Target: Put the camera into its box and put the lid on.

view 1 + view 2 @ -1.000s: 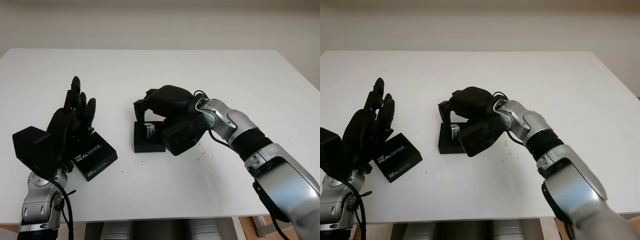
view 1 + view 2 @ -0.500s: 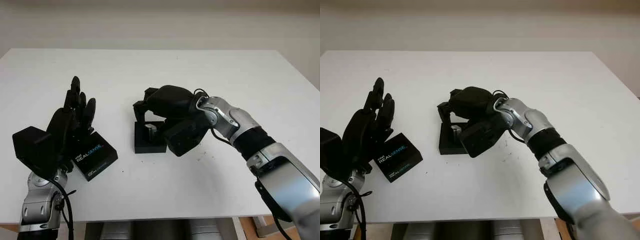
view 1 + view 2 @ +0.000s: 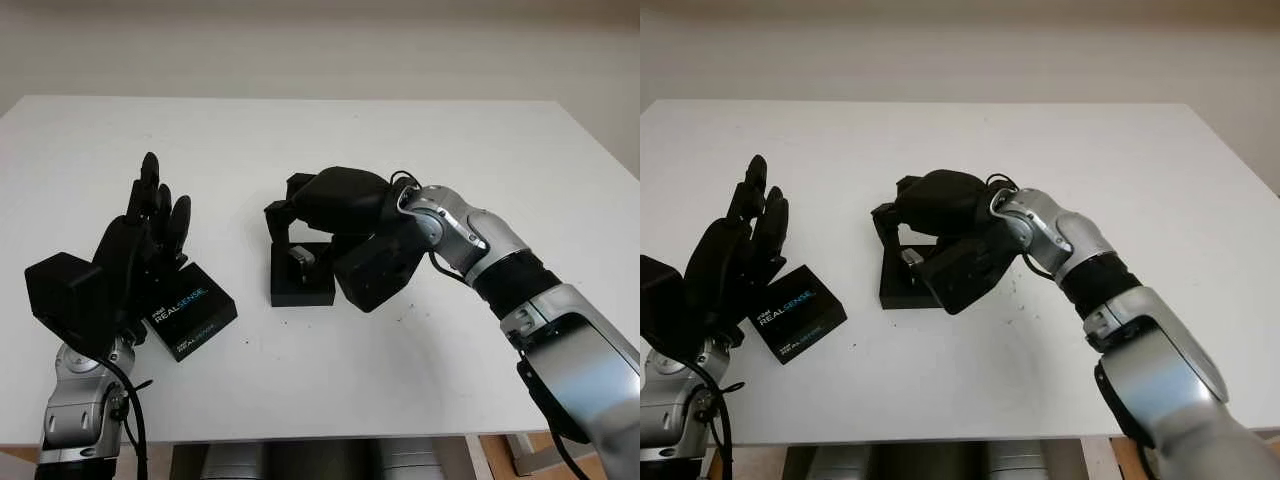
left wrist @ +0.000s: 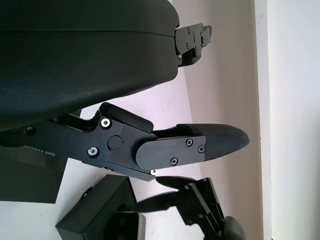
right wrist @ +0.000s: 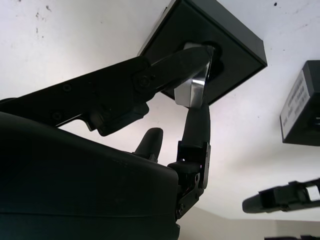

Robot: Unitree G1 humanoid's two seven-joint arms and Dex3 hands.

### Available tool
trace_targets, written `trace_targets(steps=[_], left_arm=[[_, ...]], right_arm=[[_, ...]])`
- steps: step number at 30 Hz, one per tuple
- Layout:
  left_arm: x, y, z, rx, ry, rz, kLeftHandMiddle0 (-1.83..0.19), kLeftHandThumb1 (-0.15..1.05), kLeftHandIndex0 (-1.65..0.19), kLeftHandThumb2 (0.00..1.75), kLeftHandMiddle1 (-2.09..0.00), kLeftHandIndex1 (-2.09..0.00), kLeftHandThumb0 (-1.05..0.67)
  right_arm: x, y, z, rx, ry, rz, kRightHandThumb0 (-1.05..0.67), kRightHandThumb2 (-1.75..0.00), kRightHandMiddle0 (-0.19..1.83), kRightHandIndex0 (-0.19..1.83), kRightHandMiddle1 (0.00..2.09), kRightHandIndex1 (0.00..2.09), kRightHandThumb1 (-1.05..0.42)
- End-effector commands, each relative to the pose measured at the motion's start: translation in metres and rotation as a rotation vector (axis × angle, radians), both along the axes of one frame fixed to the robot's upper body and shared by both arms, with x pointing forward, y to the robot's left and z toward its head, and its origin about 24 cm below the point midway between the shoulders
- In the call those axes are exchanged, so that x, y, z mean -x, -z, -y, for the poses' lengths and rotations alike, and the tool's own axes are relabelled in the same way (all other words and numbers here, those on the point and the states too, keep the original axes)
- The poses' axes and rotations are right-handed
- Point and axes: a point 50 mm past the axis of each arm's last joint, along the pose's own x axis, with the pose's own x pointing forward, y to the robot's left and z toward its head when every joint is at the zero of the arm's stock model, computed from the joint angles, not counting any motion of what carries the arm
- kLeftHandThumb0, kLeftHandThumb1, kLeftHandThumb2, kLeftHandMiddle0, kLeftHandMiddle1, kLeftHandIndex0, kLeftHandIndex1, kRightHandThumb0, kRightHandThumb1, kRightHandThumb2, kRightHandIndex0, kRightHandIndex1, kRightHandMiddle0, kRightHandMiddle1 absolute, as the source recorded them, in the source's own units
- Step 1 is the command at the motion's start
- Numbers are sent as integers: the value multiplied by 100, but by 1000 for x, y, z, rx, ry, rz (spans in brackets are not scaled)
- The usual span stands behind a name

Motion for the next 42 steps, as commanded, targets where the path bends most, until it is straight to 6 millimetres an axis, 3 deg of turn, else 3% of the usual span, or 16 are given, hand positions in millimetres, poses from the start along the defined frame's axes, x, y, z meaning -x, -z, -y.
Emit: trace_targets(steps=[1, 11, 17, 42], left_arm=[[-4, -7, 2, -6, 4, 30, 19, 105, 19, 52, 0, 0, -73], [-4, -6, 1, -1, 2, 30, 19, 105, 19, 51, 0, 0, -71], [-3, -6, 1, -9, -1, 18, 19, 105, 19, 52, 0, 0, -73], [0, -5, 0, -9, -4, 16, 19, 105, 19, 51, 0, 0, -73]], right_arm=[[1, -6, 4, -1, -3, 13, -43, -5, 37, 5, 171, 115, -94], [0, -10, 7, -7, 14, 6, -42, -5, 38, 7, 170, 108, -93], [-1, -9, 9, 23, 30, 8, -42, -6, 36, 14, 173, 93, -95], [-8, 12, 20, -201, 112, -14, -43, -6, 39, 19, 156, 80, -96]])
